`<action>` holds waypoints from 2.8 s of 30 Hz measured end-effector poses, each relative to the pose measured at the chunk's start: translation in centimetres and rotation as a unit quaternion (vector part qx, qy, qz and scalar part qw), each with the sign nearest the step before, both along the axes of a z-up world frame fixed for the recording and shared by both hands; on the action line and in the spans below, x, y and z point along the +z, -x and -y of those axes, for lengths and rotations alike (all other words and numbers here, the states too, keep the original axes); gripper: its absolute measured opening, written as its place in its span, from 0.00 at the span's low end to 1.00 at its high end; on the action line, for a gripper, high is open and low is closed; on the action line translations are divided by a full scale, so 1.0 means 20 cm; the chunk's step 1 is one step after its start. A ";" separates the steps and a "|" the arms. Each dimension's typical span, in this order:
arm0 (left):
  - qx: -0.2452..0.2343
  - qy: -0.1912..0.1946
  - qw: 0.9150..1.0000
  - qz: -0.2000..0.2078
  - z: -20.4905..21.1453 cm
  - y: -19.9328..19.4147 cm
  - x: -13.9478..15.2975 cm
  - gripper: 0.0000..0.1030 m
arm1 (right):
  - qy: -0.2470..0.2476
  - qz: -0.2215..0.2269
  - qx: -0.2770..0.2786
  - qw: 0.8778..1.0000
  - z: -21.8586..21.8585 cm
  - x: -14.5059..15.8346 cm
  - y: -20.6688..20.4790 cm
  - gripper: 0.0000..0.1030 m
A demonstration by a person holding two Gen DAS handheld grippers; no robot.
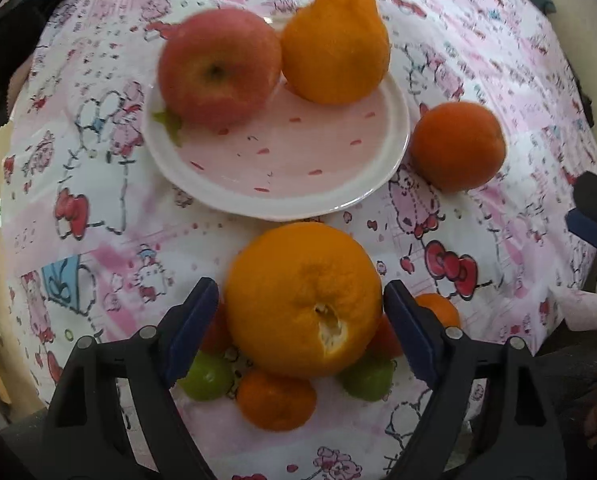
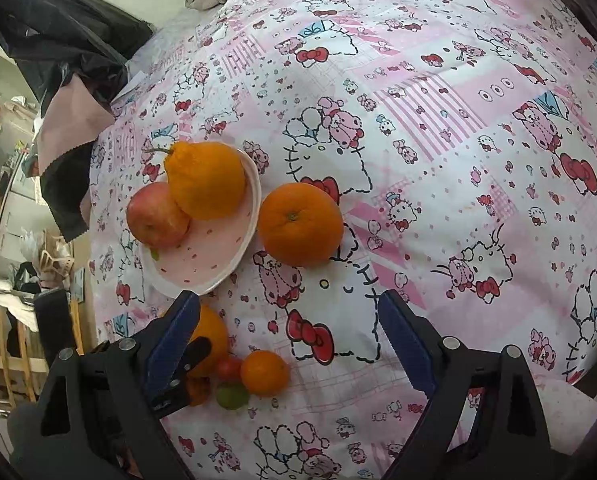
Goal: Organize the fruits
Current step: 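Grasp the large navel orange with the left tool and lift it, then grasp a mandarin with the right tool while the left tool holds the navel orange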
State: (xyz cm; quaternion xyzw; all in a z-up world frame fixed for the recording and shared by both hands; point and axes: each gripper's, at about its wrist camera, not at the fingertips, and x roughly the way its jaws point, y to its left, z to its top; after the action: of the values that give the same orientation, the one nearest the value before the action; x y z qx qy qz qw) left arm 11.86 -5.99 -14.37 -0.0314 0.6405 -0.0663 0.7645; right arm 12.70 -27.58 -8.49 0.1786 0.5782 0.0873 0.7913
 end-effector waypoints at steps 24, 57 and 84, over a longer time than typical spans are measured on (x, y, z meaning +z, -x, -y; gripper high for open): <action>0.002 0.027 0.999 0.031 -0.01 0.05 0.14 0.74 | 0.016 0.004 -0.004 1.000 -0.01 -0.01 0.00 0.90; 0.130 0.036 0.988 0.070 -0.44 0.03 0.36 0.74 | 0.027 -0.082 -0.019 0.996 -0.12 -0.35 -0.38 0.78; 0.149 0.028 0.984 0.093 -0.51 0.07 0.36 0.74 | -0.045 0.025 -0.003 0.999 -0.07 0.09 -0.16 0.71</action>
State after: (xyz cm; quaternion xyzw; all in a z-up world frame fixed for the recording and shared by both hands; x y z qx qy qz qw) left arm 10.41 4.30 -7.11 -0.1414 0.5527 0.0277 0.8208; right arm 15.82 -26.18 -6.71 0.2142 0.5534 0.1151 0.7966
